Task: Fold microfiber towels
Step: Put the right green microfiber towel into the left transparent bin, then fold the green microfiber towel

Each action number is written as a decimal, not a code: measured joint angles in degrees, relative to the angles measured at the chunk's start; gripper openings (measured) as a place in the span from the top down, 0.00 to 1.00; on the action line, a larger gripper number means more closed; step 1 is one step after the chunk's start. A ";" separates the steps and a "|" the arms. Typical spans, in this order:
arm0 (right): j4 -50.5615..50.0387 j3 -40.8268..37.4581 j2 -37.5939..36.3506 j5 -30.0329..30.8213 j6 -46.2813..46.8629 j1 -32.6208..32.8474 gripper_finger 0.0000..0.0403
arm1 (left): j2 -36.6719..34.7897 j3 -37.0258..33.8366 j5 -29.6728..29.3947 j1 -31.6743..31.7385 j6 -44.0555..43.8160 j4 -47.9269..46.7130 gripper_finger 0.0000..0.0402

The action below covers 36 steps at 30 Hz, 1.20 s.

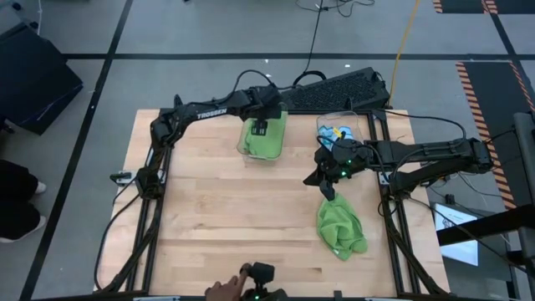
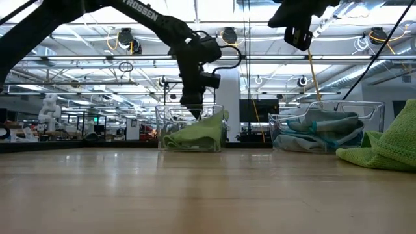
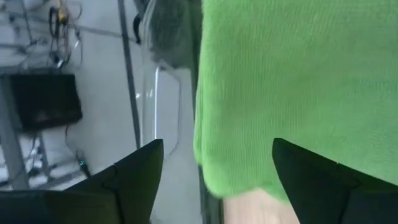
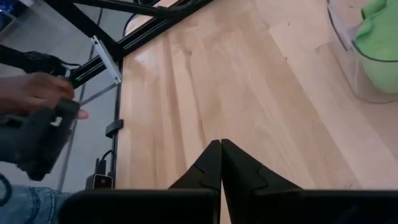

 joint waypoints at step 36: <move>0.02 0.00 0.02 -0.17 -0.10 -0.61 1.00 | 6.34 -0.66 8.23 0.32 -15.74 12.00 0.97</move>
